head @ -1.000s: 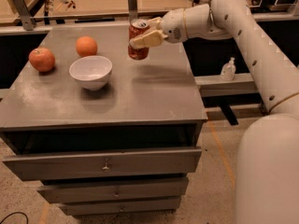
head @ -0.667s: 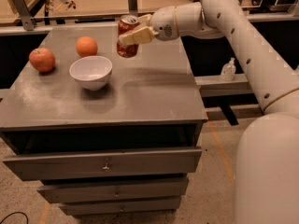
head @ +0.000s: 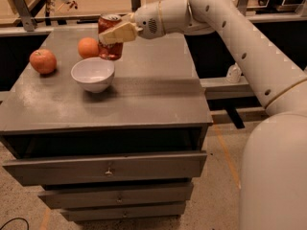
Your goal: Place coke can into white bowl
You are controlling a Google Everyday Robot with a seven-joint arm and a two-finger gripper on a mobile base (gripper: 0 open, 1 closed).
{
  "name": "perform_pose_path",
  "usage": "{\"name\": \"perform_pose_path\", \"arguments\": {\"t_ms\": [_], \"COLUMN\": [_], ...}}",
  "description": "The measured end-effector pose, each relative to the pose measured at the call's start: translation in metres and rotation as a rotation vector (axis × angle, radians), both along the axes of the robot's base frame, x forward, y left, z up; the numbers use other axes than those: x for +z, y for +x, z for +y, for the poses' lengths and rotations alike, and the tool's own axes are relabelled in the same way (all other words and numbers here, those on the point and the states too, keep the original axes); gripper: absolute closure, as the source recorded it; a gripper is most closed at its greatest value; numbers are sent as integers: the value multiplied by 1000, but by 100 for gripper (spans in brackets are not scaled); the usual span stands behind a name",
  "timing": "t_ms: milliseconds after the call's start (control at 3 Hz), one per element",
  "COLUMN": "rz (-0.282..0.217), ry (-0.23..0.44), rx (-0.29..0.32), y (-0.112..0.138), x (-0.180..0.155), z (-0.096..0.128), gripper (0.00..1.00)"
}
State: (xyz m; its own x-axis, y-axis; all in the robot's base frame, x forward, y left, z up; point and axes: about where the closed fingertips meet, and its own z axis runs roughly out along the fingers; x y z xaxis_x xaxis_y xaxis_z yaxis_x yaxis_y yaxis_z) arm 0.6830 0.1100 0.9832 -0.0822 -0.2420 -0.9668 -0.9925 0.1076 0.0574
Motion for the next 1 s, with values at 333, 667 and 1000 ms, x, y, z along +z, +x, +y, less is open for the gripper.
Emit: {"name": "perform_pose_path", "arguments": {"t_ms": [333, 667, 1000], "rz": [48, 61, 50], "ry": [-1, 12, -5], "rx": [22, 59, 61], "y": [-18, -29, -28], "x": [3, 4, -12], "z": [22, 43, 59], "gripper": [100, 100, 81]}}
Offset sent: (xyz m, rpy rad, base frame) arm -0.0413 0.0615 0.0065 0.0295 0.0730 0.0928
